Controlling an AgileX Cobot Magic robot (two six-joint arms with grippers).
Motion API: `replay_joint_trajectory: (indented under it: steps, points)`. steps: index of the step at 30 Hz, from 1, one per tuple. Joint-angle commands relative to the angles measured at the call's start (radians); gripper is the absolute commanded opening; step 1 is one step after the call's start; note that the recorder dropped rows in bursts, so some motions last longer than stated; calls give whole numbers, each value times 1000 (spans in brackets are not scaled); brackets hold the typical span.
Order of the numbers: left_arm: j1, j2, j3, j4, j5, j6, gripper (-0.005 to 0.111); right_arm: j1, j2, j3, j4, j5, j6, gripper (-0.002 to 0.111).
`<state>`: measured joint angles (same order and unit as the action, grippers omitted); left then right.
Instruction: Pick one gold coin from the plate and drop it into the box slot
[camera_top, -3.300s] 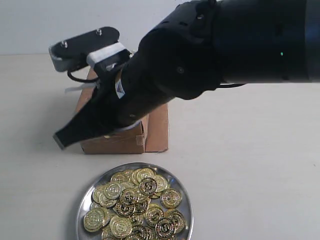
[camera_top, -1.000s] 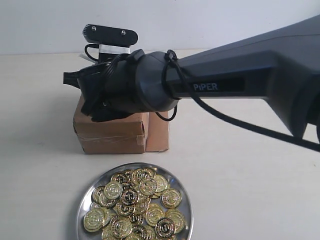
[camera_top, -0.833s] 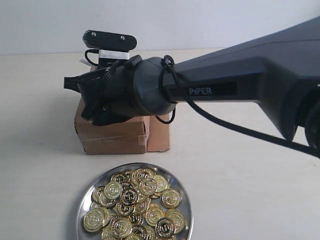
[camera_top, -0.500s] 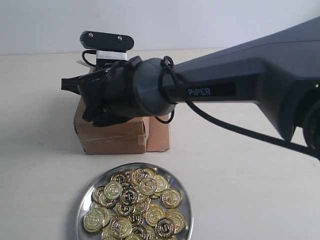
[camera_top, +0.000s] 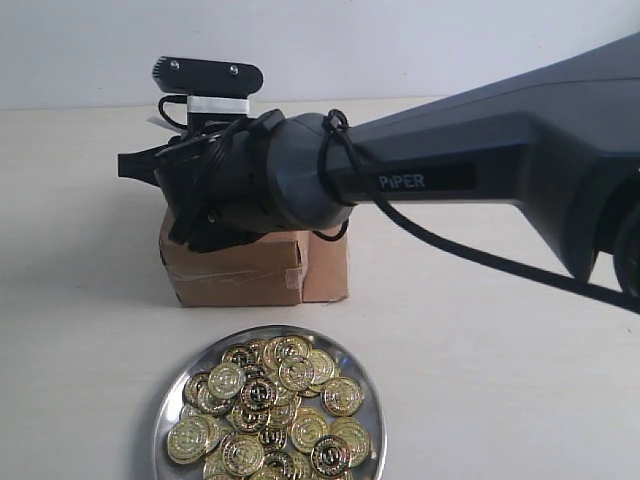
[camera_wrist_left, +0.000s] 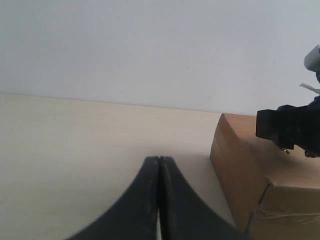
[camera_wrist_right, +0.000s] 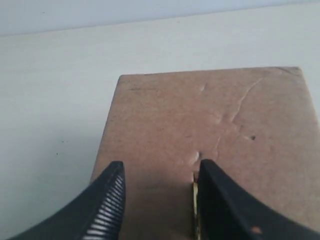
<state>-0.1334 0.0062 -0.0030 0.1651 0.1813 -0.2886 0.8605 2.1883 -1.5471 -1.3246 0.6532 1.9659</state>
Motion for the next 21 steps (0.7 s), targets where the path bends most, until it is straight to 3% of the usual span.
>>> replay_joint_trajectory:
  steps: [1,7,8,11,18,21]
  points:
    - [-7,-6,3,5,-11,-3,0,-2,-41,-6,-46,8,1,46]
    - [-7,-6,3,5,-11,-3,0,-2,-86,-6,-46,7,-33,44]
    - [-7,-6,3,5,-11,-3,0,0,-105,-6,-46,7,-63,38]
    - [-7,-6,3,5,-11,-3,0,0,-179,-6,43,-8,-295,0]
    - [-7,-6,3,5,-11,-3,0,0,-365,-4,252,-110,-804,0]
    - [-7,-6,3,5,-11,-3,0,0,-448,-3,421,-132,-1129,0]
